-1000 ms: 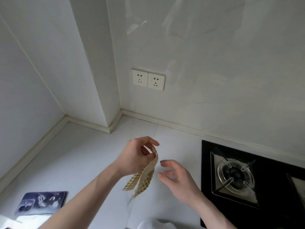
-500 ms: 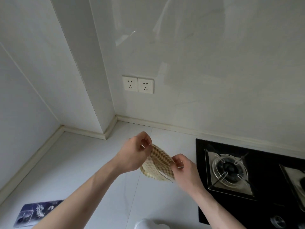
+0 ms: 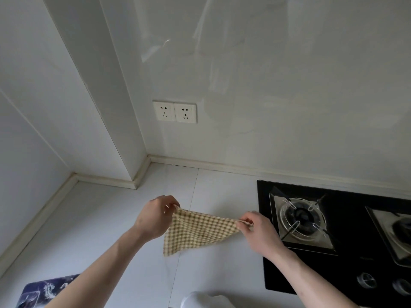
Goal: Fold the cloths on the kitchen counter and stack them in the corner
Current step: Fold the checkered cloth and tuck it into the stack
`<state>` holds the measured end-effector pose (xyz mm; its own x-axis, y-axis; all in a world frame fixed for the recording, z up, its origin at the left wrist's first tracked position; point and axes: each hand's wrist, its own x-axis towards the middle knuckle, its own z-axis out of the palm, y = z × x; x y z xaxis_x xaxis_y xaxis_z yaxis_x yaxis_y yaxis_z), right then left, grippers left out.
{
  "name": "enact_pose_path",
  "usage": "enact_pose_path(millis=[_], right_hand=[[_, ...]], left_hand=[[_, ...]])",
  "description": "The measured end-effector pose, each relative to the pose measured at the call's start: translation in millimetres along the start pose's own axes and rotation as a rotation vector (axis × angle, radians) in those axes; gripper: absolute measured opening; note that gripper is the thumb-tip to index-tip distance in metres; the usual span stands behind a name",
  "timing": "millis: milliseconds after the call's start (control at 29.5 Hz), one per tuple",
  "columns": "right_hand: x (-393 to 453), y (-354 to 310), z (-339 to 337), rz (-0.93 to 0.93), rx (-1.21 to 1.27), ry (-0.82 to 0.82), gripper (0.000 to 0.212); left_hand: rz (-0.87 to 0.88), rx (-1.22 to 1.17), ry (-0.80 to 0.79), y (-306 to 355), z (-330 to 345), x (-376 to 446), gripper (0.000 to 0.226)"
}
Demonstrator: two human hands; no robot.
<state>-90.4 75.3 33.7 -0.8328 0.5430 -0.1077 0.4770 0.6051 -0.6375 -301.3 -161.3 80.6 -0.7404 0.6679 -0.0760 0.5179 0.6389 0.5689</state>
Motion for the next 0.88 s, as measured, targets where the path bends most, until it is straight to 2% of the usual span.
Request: enact_pose_path(millis=[204, 271, 373, 611, 780, 882], right_hand=[[17.2, -9.5, -32.3, -0.064, 0.100, 0.150, 0.007], [16.8, -8.2, -39.0, -0.057, 0.106, 0.098, 0.003], [6.4, -1.8, -38.9, -0.040, 0.079, 0.022, 0.008], [-35.4, 30.3, -7.3, 0.055, 0.062, -0.111, 0.014], [-61.2, 60.2, 36.9, 0.175, -0.056, -0.272, 0.031], [-74.5, 72.4, 57.9, 0.228, -0.092, -0.378, 0.025]], left_hand=[[0.036, -0.142, 0.088, 0.3, -11.8, 9.1, 0.018], [0.042, -0.158, 0.070, -0.7, -11.3, 7.9, 0.017], [0.044, -0.145, 0.044, -6.1, -3.0, 0.4, 0.017], [0.017, 0.035, -0.181, -37.9, 37.3, -26.2, 0.016], [-0.094, 0.090, -0.373, -65.3, 80.4, -51.1, 0.019], [-0.110, 0.127, -0.461, -79.4, 102.6, -66.0, 0.019]])
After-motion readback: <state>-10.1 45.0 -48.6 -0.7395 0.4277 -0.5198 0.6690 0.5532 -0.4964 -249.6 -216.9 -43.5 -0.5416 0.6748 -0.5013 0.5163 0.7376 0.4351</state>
